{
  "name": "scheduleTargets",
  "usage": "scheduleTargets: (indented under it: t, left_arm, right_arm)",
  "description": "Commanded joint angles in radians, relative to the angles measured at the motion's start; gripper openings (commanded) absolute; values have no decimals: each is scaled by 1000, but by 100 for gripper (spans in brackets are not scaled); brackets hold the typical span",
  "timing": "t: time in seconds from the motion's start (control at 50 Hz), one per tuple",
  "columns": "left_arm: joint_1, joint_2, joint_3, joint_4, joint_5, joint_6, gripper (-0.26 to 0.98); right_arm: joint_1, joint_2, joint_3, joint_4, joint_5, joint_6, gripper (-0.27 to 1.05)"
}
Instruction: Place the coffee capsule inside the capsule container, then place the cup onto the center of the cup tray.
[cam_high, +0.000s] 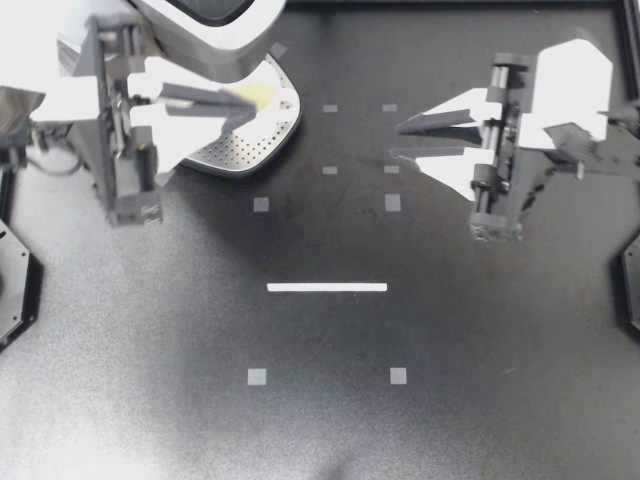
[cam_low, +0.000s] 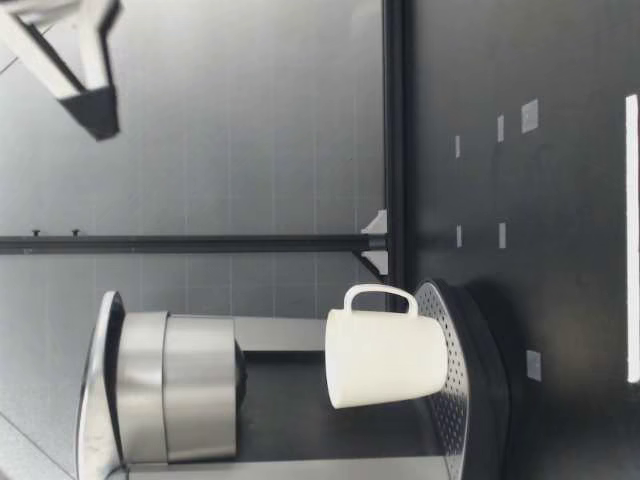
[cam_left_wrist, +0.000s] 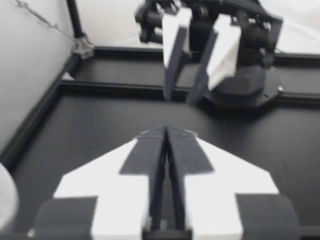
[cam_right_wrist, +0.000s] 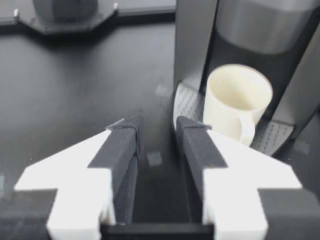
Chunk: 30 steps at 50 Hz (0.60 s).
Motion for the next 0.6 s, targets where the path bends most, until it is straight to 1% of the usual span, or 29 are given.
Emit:
scheduleTargets:
  t: [0.0, 0.1, 0.18, 0.36, 0.46, 0.58]
  left_arm:
    - [2, -14, 17, 0, -61, 0, 11]
    - [2, -29, 64, 0, -178, 2, 11]
    - [2, -37, 94, -2, -239, -2, 11]
    - [2, -37, 117, -2, -268, -3, 11]
    - [2, -34, 132, -2, -308, -3, 11]
    - [11, -34, 150, -8, -342, -3, 11]
  right_arm:
    - [37, -25, 2, -2, -64, 6, 38]
    - [77, -29, 11, -2, -115, 8, 38]
    - [100, -29, 11, -2, -140, 18, 38]
    - [112, -31, 15, -3, -146, 66, 38]
    - [112, -32, 18, -8, -150, 100, 38]
    - [112, -32, 20, -11, -152, 112, 38]
